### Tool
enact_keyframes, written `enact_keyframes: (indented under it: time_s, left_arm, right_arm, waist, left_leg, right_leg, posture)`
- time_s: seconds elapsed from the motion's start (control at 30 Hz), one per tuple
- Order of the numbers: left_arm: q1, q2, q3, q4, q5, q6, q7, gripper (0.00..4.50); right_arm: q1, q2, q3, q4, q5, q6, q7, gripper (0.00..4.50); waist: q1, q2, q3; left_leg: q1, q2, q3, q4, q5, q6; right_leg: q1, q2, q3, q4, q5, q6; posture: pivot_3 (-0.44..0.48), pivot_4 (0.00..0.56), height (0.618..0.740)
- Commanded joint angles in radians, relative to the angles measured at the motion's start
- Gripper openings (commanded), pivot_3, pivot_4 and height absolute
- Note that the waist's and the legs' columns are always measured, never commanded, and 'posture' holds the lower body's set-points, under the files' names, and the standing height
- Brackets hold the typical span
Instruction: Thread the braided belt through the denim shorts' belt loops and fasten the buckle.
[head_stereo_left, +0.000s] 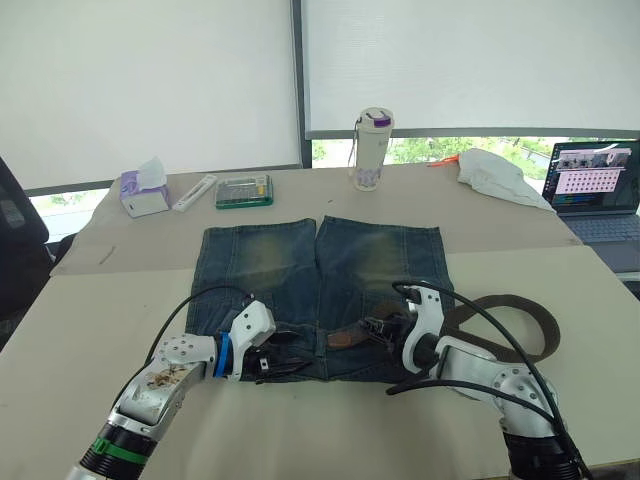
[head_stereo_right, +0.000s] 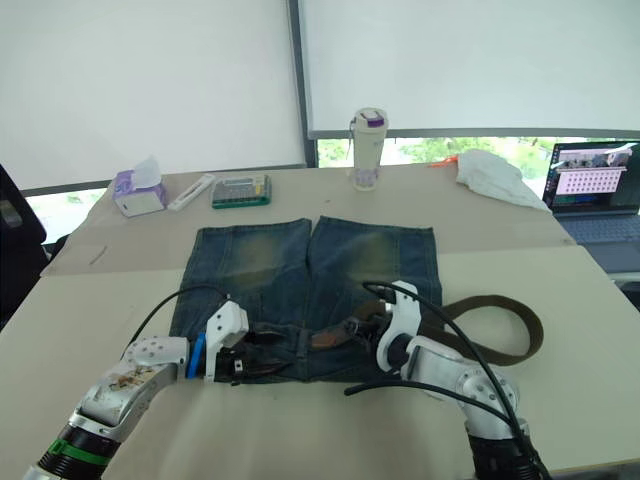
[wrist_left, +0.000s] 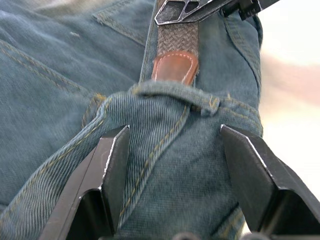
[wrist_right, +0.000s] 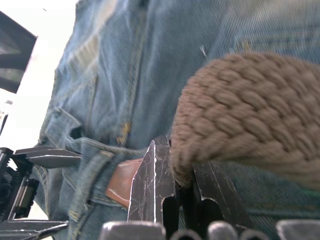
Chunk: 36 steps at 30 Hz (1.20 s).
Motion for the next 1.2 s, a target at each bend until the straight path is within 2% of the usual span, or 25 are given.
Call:
enact_keyframes:
  time_s: [0.03,0.23,0.47,0.57,0.77,1.0,1.2]
  left_arm:
    - [0.015,0.027,-0.011,0.050,0.052,-0.062,-0.027,3.04]
    - [0.005,-0.007,-0.060,0.126,0.118,-0.138,-0.017,3.04]
    - [-0.050,-0.127,-0.102,0.167,0.126,-0.111,0.020,3.04]
    - [-0.082,-0.175,-0.115,0.181,0.120,-0.095,0.015,3.04]
    - [-0.105,-0.200,-0.099,0.189,0.102,-0.057,-0.004,3.04]
    - [-0.105,-0.174,0.002,0.102,-0.032,0.163,0.007,3.04]
    - [-0.136,-0.134,0.137,0.024,-0.268,0.545,0.031,3.04]
  right_arm:
    - [-0.002,0.027,0.000,-0.035,0.053,0.020,-0.007,0.00]
    - [-0.025,0.025,0.017,-0.055,0.032,0.027,0.016,0.00]
    - [0.002,-0.019,-0.050,-0.103,0.063,0.003,0.012,0.00]
    - [0.010,-0.001,-0.033,-0.107,0.017,-0.020,0.009,0.00]
    - [0.002,0.065,0.020,-0.092,-0.108,-0.075,0.040,0.00]
    - [0.011,0.110,0.047,-0.078,-0.180,-0.098,0.112,0.00]
    - [0.016,0.158,0.004,-0.067,-0.160,-0.112,0.146,0.00]
  waist:
    - [-0.002,0.001,-0.001]
    - [-0.001,0.004,-0.002]
    - [0.028,0.005,-0.003]
    - [0.032,0.005,-0.003]
    - [0.025,0.004,-0.004]
    - [0.016,0.004,-0.004]
    - [-0.004,0.004,-0.003]
  left_leg:
    - [0.000,0.000,0.000,0.000,0.000,0.000]
    - [0.000,0.000,0.000,0.000,0.000,0.000]
    - [0.000,-0.004,0.000,0.002,-0.002,0.003]
    - [0.000,-0.006,-0.001,0.002,-0.002,0.003]
    - [0.000,-0.007,-0.001,0.002,-0.001,0.003]
    - [0.000,-0.006,-0.001,0.002,-0.001,0.002]
    - [0.000,-0.004,-0.001,0.002,0.000,0.001]
  right_leg:
    - [0.000,0.000,0.000,0.000,0.000,0.000]
    - [0.000,0.000,0.000,0.000,0.000,0.000]
    - [0.002,-0.001,-0.002,-0.001,0.000,0.000]
    - [0.003,-0.002,-0.002,-0.001,0.000,0.000]
    - [0.003,-0.005,-0.002,0.000,0.000,0.000]
    - [0.001,-0.004,-0.002,0.001,0.000,0.000]
    - [-0.001,-0.001,-0.002,0.003,0.000,0.000]
  posture:
    - [0.000,0.150,0.740]
    - [0.000,0.150,0.740]
    - [0.000,0.150,0.740]
    - [0.000,0.150,0.740]
    - [0.000,0.150,0.740]
    - [0.000,0.150,0.740]
    - [0.000,0.150,0.740]
